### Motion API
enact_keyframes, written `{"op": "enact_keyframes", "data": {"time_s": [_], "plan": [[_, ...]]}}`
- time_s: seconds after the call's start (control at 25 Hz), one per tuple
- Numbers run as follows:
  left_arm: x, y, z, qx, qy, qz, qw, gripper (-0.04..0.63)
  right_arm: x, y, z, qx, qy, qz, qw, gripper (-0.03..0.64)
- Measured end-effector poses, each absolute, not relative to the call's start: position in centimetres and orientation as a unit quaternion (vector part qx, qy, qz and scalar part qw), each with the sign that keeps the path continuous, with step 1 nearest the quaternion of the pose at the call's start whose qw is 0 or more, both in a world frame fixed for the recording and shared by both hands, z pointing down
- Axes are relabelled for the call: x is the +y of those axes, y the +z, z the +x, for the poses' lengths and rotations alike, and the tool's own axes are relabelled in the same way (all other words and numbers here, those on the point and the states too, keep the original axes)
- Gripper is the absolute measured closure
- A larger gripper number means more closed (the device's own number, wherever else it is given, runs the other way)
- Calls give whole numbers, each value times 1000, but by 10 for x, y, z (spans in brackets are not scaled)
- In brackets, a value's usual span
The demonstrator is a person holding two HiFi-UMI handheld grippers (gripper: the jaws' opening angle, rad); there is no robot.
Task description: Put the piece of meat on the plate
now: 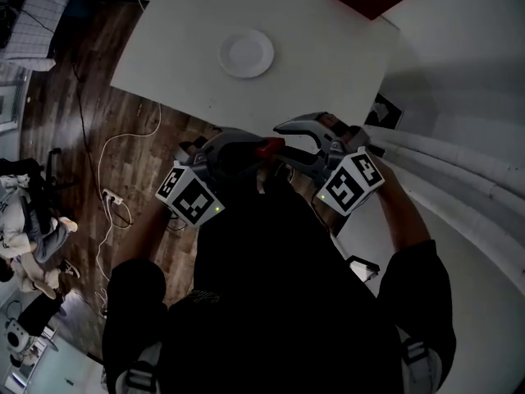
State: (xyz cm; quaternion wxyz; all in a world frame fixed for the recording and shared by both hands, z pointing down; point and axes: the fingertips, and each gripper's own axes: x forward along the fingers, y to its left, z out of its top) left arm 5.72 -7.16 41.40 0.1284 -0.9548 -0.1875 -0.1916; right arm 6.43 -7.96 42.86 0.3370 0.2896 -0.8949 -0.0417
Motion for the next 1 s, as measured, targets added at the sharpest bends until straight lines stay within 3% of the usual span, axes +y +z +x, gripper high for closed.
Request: {"op": "enact_keyframes", "data": {"time_s": [0.12,0.36,1.0], "plan": [[-82,417,56,-191,-198,-951,144,508,-87,434,57,-894,-80,262,355,499],[-99,424,54,-184,-209,-944,176,506,-103,441,54,-884,-106,256,376,511],[-153,445,59,-56,-200,-974,95,433,-127,456,85,-852,-67,336,397,523]]}}
